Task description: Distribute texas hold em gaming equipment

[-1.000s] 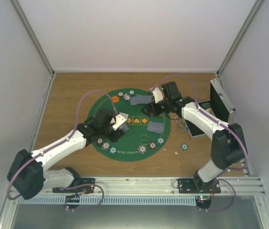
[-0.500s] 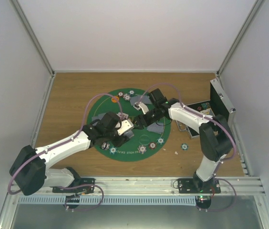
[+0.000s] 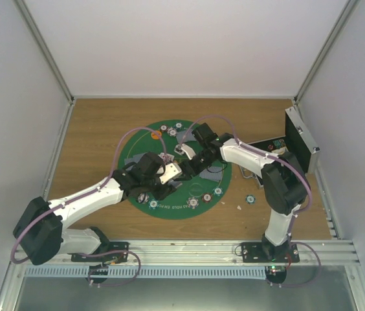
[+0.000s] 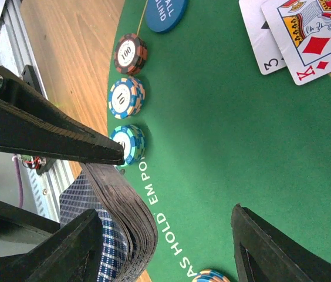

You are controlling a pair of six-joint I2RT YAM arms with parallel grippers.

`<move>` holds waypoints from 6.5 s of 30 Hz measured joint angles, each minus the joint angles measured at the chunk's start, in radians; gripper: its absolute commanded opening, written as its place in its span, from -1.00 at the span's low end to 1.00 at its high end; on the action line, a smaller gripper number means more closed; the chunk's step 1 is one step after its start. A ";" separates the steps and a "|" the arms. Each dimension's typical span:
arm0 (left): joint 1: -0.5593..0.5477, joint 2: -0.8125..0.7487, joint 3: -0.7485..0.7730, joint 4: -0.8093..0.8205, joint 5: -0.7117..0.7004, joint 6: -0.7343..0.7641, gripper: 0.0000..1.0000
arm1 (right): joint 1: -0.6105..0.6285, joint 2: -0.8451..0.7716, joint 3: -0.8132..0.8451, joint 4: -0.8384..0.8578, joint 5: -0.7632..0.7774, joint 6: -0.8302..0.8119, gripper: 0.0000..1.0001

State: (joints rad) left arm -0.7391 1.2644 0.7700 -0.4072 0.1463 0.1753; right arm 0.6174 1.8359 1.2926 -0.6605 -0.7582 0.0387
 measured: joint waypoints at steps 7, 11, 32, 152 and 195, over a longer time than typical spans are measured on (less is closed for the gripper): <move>0.000 0.001 0.000 0.000 0.000 0.000 0.11 | 0.002 0.000 0.000 -0.012 0.026 -0.008 0.13; 0.000 0.005 0.000 0.000 0.000 0.000 0.11 | 0.006 -0.001 0.000 -0.013 0.052 -0.009 0.08; -0.001 0.009 0.000 -0.002 -0.002 0.000 0.11 | -0.023 -0.032 0.000 -0.047 -0.024 -0.065 -0.99; 0.449 0.023 0.010 0.008 -0.212 -0.123 0.11 | -0.201 0.171 0.110 0.072 0.689 0.081 0.76; 0.454 0.019 0.004 0.008 -0.212 -0.134 0.10 | -0.166 0.179 0.074 0.099 0.789 0.089 0.09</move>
State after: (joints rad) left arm -0.2852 1.2835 0.7738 -0.3996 -0.0654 0.0418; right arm 0.4519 2.0148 1.3663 -0.5613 0.0307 0.1280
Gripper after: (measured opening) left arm 0.555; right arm 0.635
